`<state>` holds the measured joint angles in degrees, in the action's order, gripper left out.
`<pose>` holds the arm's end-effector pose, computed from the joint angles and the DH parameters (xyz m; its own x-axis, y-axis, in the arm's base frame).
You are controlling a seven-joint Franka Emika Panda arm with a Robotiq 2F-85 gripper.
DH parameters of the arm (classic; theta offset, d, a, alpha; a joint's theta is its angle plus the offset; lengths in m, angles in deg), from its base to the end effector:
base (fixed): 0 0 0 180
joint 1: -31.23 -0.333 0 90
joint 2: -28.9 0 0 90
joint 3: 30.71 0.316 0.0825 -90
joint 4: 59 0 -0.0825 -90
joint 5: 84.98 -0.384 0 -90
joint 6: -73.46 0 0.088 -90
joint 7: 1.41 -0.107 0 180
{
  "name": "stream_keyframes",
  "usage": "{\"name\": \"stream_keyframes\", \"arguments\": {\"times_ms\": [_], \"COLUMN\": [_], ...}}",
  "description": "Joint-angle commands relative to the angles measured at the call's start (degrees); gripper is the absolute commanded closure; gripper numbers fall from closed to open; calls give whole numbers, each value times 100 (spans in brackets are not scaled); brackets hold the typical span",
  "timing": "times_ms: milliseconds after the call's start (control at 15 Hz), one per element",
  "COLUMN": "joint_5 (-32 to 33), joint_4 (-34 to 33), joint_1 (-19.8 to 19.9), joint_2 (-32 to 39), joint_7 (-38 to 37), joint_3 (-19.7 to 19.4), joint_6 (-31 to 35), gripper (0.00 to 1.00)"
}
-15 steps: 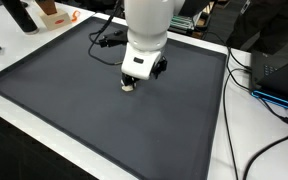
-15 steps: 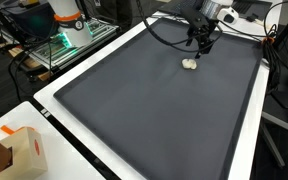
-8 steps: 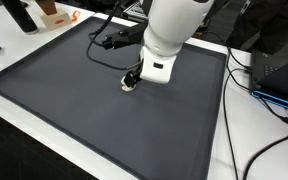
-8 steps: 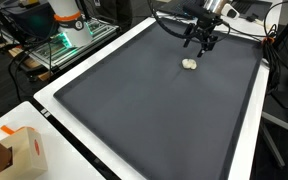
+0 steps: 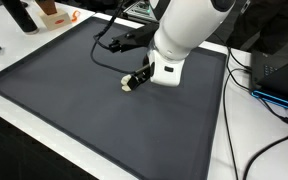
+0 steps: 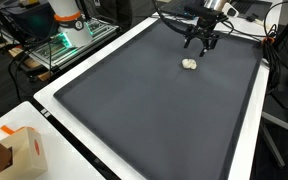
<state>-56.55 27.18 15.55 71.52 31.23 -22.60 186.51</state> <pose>0.6453 0.2357 0.2136 0.3345 0.8560 -0.3942 0.9409 -0.3271 0.0881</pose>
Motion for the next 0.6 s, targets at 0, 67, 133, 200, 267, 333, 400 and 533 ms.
{"name": "stream_keyframes", "arguments": {"times_ms": [0,67,133,200,267,333,400,533], "joint_5": [112,93,50,3,-33,-86,-130,-268], "joint_4": [-114,-128,-144,-158,-166,-173,-176,-190], "joint_1": [-47,-37,-12,16,45,88,125,220], "joint_2": [75,68,60,49,33,12,-9,-54], "joint_7": [-79,-129,-161,-228,-307,-386,-475,-700], "joint_3": [-57,-70,-69,-72,-77,-74,-75,-84], "joint_6": [-36,-32,-20,1,36,77,109,184], "gripper": [0,0,0,0,0,0,0,0]}}
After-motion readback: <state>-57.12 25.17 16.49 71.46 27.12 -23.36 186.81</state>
